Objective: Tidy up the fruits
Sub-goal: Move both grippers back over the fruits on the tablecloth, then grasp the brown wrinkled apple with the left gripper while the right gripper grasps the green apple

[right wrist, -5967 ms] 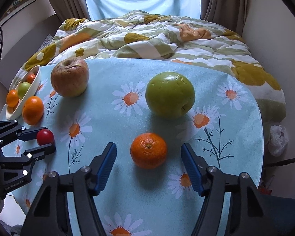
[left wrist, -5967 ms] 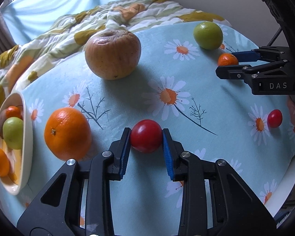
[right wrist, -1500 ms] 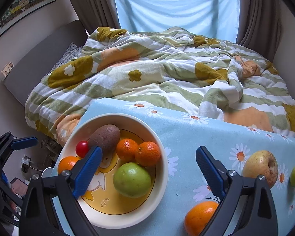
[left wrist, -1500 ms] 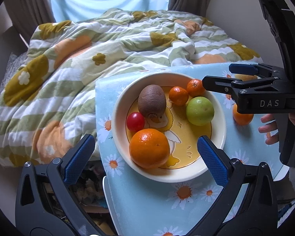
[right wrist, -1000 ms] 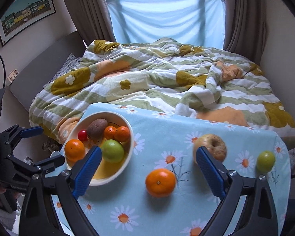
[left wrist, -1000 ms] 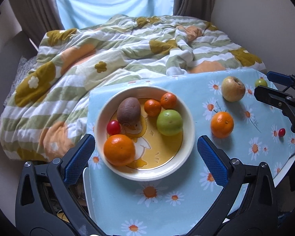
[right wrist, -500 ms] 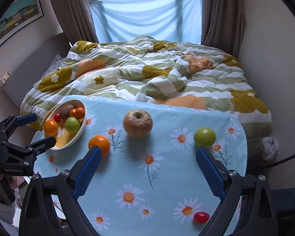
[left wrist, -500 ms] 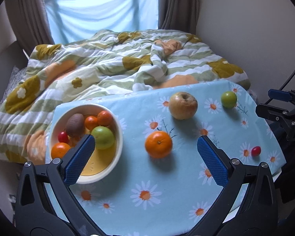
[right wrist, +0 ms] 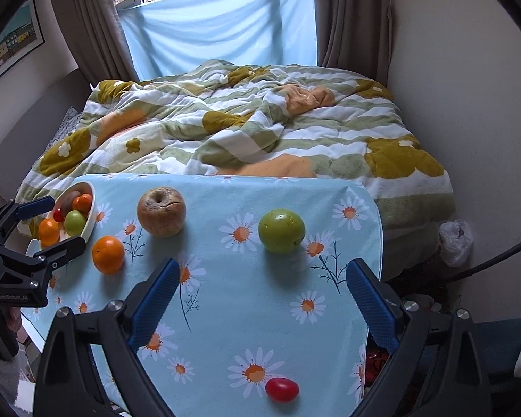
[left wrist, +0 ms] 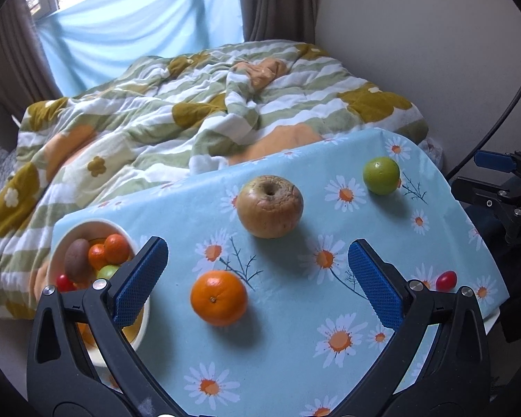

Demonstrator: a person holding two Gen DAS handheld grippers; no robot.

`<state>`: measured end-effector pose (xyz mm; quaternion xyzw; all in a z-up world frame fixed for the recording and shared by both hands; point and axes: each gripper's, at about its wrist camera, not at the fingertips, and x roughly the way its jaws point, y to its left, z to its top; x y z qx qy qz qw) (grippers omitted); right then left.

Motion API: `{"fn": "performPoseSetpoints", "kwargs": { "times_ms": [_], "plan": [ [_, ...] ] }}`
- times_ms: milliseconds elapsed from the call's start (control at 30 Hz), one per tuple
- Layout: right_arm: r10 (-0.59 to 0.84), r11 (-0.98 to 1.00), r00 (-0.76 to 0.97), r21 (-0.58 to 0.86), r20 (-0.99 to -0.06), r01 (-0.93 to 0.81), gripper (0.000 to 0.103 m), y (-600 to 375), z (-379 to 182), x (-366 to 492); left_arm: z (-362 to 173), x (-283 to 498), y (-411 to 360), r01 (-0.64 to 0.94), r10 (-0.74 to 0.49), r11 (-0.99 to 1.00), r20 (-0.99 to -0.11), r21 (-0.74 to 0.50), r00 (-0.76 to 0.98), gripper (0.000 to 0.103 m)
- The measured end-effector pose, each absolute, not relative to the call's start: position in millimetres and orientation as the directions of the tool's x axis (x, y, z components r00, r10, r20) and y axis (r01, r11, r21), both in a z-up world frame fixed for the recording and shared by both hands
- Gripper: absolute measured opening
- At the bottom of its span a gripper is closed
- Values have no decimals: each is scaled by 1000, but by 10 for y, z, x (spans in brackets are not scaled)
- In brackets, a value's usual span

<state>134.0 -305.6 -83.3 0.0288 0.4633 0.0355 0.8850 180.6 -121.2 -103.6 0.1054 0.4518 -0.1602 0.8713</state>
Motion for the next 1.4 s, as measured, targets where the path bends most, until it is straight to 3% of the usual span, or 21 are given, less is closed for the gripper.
{"fn": "performPoseSetpoints", "kwargs": {
  "times_ms": [600, 667, 900, 1067, 1400],
  "plan": [
    [95, 990, 463, 131, -881, 46, 96, -3289, -1506, 1957, -1756, 2564, -1791, 579, -156, 808, -910, 105, 383, 103],
    [93, 990, 454, 130, -886, 51, 96, -3291, -1562, 2010, -1824, 2623, -1821, 591, -151, 800, -920, 101, 362, 97],
    [97, 990, 419, 130, -903, 52, 96, -3260, -1738, 2134, -1929, 2698, -1848, 608, -119, 783, -928, 130, 352, 94],
    [98, 990, 411, 130, -907, 51, 96, -3235, -1800, 2198, -1979, 2754, -1775, 596, -120, 795, -933, 114, 339, 83],
    [113, 988, 406, 147, -907, 54, 95, -3250, -1875, 2278, -1979, 2707, -1742, 594, -148, 798, -923, 100, 355, 82]
  ]
}}
